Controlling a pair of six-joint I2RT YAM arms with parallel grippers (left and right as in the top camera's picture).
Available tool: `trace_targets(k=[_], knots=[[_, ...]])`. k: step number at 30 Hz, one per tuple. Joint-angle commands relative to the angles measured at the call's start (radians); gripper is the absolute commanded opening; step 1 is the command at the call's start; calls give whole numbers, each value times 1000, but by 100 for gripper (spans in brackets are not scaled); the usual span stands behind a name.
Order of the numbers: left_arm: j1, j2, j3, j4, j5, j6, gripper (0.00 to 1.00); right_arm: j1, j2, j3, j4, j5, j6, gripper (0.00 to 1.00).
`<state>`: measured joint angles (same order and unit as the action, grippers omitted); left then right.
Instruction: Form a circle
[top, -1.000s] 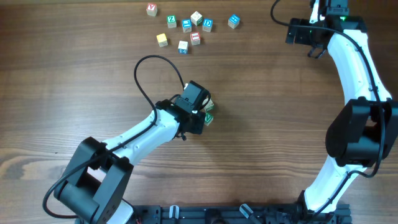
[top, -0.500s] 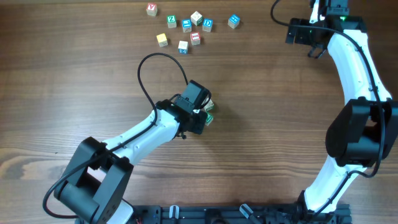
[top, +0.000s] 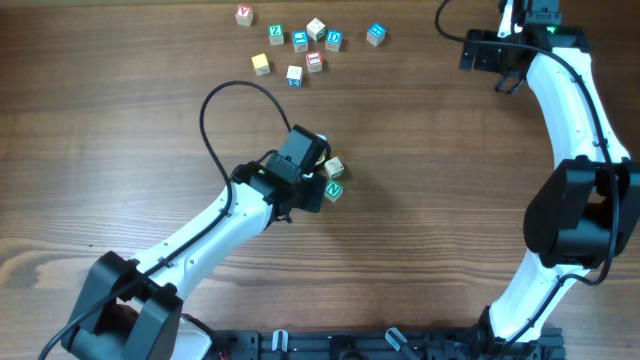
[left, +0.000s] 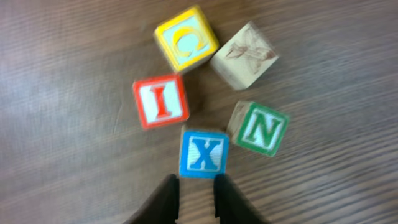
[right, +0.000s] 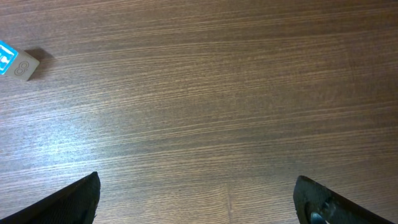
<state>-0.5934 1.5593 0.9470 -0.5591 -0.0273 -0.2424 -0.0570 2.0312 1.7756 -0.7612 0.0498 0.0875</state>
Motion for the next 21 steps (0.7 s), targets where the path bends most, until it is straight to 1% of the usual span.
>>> trace_targets(k=[1, 4, 7, 12, 21], knots=[[6, 3, -37, -33, 12, -146, 4, 0, 15, -2, 2, 10, -9, 100], [6, 12, -92, -18, 11, -171, 4, 0, 15, -2, 2, 10, -8, 100], [6, 14, -124, 40, 11, -183, 4, 0, 15, -2, 2, 10, -8, 100], [6, 48, -130, 101, 11, -185, 4, 0, 15, -2, 2, 10, -8, 100], [7, 62, -130, 127, -11, -185, 6, 0, 15, -2, 2, 10, -9, 100]])
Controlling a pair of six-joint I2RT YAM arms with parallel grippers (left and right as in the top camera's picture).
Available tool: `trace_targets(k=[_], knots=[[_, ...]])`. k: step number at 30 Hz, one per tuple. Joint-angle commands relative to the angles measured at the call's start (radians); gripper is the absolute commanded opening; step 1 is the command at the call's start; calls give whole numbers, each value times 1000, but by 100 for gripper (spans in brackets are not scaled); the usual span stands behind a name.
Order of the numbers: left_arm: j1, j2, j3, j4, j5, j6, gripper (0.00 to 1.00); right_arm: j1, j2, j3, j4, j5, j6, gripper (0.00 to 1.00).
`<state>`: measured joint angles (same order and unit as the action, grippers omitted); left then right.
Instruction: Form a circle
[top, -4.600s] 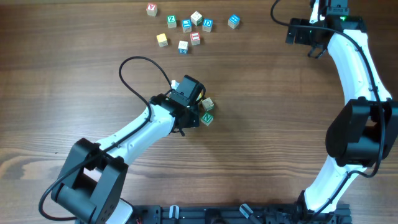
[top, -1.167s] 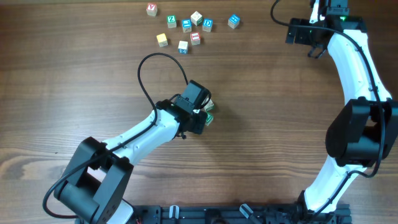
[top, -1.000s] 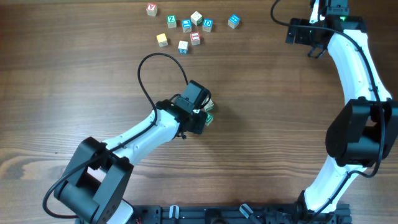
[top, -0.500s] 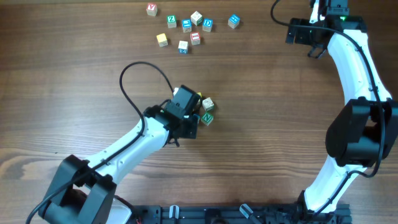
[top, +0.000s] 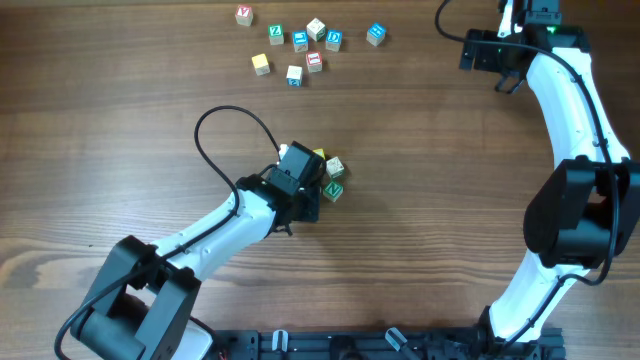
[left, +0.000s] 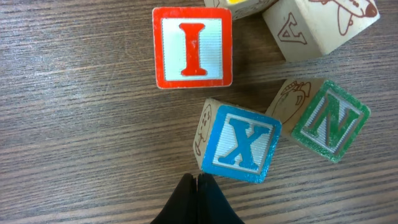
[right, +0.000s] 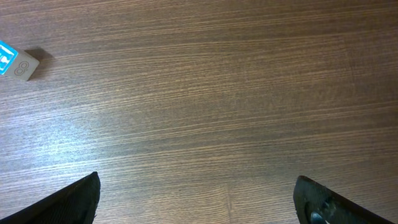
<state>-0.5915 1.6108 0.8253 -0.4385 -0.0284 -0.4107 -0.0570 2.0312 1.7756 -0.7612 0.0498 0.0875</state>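
Observation:
Several lettered wooden blocks lie bunched at the table's middle. The left wrist view shows the red I block (left: 193, 47), the blue X block (left: 239, 144) turned askew, the green N block (left: 329, 120) touching it, a plain block (left: 320, 22) with brown drawings, and a yellow sliver (left: 239, 2). My left gripper (left: 198, 182) is shut with nothing in it, its tips just below the X block's near-left corner. From overhead it (top: 300, 188) hides most of the bunch; the N block (top: 333, 189) and plain block (top: 335, 166) show. My right gripper (right: 196, 199) is open over bare wood, far right (top: 508, 82).
Several more letter blocks (top: 300, 45) lie scattered at the table's far edge, a blue one (top: 375, 34) apart on the right; that blue block (right: 7, 57) shows at the left edge of the right wrist view. The left arm's black cable (top: 215, 125) loops above the table.
My left gripper, slightly open before, is now shut and closer to the blocks. The X block has turned askew and now touches the N block. The right arm has not moved.

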Motion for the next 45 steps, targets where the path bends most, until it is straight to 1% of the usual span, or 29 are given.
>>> trace_targets(k=[1, 12, 15, 17, 20, 23, 25, 28, 32, 33, 34, 35, 36, 40, 45], knots=[[5, 11, -8, 6, -10, -16, 6, 0, 15, -2, 2, 10, -9, 100], [5, 11, -8, 20, -22, -16, 7, 0, 15, -1, 2, 10, -8, 100], [5, 6, -6, 16, -21, -16, 4, 0, 15, -2, 2, 10, -8, 100], [6, -26, 11, -5, -21, -16, 4, 0, 15, -2, 2, 10, -8, 100], [27, -119, 63, -29, -22, -16, 4, 0, 15, -2, 2, 10, -8, 100], [90, -198, 80, -3, -22, -25, 4, 0, 15, -2, 2, 10, -8, 100], [148, -226, 80, 31, -21, -74, 4, 0, 15, -2, 2, 10, -8, 100], [215, -223, 79, 50, -22, -115, 4, 0, 15, -2, 2, 10, -8, 100], [291, -220, 78, 50, -23, -131, 4, 0, 15, -2, 2, 10, -9, 100], [309, -220, 78, 50, -26, -136, 8, 0, 15, -2, 2, 10, -9, 100], [332, -220, 78, 47, -33, -137, 26, 0, 15, -2, 2, 10, -9, 100], [343, -220, 78, 42, -34, -137, 51, 0, 15, -2, 2, 10, -8, 99], [353, -220, 78, 29, -33, -137, 100, 0, 15, -2, 2, 10, -8, 100], [358, -220, 78, -63, -32, -137, 100, 0, 15, -2, 2, 10, -8, 100], [358, -220, 78, -68, -32, -137, 100, 0, 15, -2, 2, 10, -9, 100]])
